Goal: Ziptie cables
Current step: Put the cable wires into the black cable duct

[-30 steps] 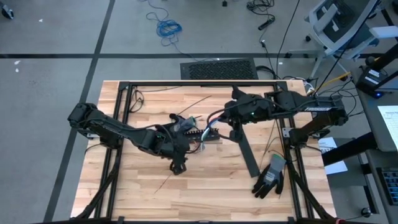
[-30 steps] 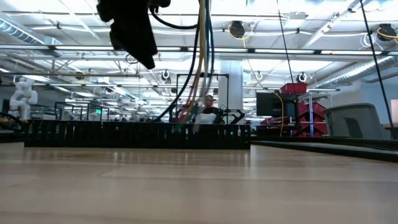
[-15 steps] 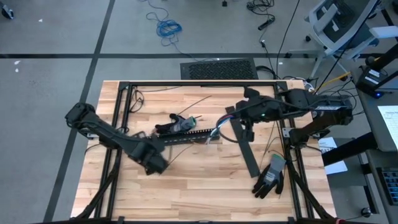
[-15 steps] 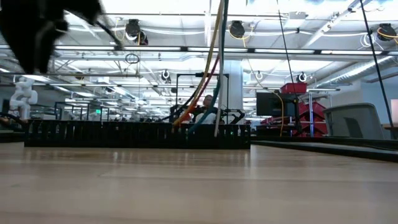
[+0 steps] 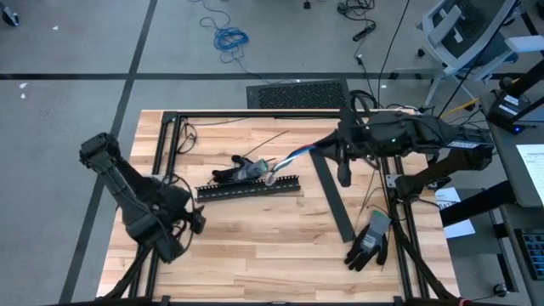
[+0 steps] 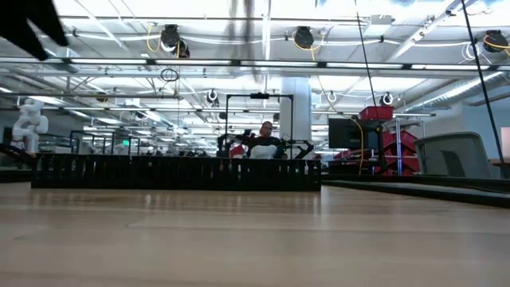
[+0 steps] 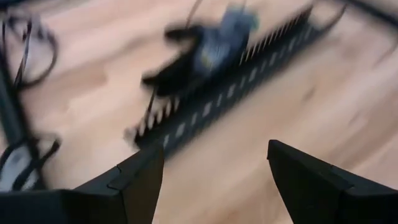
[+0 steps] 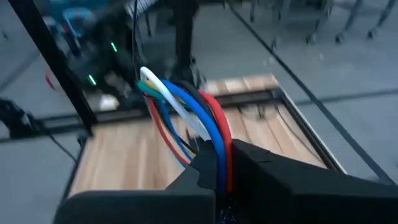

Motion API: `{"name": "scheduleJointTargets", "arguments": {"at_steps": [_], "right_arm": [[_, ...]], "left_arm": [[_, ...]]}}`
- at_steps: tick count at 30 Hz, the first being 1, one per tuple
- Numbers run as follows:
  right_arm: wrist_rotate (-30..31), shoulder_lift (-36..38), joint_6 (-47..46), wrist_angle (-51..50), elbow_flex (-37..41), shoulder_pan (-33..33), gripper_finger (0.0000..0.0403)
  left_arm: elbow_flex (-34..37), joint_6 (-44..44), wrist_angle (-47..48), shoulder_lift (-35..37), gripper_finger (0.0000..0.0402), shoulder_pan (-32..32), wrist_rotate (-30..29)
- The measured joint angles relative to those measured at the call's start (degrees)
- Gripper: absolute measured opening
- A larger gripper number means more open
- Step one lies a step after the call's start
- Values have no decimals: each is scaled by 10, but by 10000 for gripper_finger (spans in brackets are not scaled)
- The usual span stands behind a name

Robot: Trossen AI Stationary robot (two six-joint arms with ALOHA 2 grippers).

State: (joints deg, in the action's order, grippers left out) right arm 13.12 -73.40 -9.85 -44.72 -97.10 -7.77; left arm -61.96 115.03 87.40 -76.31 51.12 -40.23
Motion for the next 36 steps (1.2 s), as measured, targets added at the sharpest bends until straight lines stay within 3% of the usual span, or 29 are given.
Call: {"name": "scheduleJointTargets", "arguments": {"at_steps": [5, 7, 15, 20, 26, 31, 33, 36], "right_arm": [[2, -8, -14, 62, 0, -6, 0], [4, -11, -39, 66, 0, -6, 0], [17, -20, -74, 11, 0, -6, 0], [16, -20, -73, 20, 0, -10, 0], [-20, -20, -71, 33, 0, -13, 0], [-43, -21, -56, 45, 0, -21, 0], [-45, -22, -47, 45, 0, -22, 0], [-46, -22, -38, 46, 0, -22, 0]], "left_arm": [[49, 61, -3, 22, 281, -9, -157], [55, 75, -2, 28, 281, -25, -189], [32, -36, -6, 100, 281, -27, -209], [27, -65, -34, 172, 281, -36, -287], [27, -96, -100, 234, 281, -46, -293], [27, -205, -271, 260, 280, -46, -286], [27, -307, -376, 271, 280, -46, -242], [27, -482, -535, 274, 280, -55, -126]]}}
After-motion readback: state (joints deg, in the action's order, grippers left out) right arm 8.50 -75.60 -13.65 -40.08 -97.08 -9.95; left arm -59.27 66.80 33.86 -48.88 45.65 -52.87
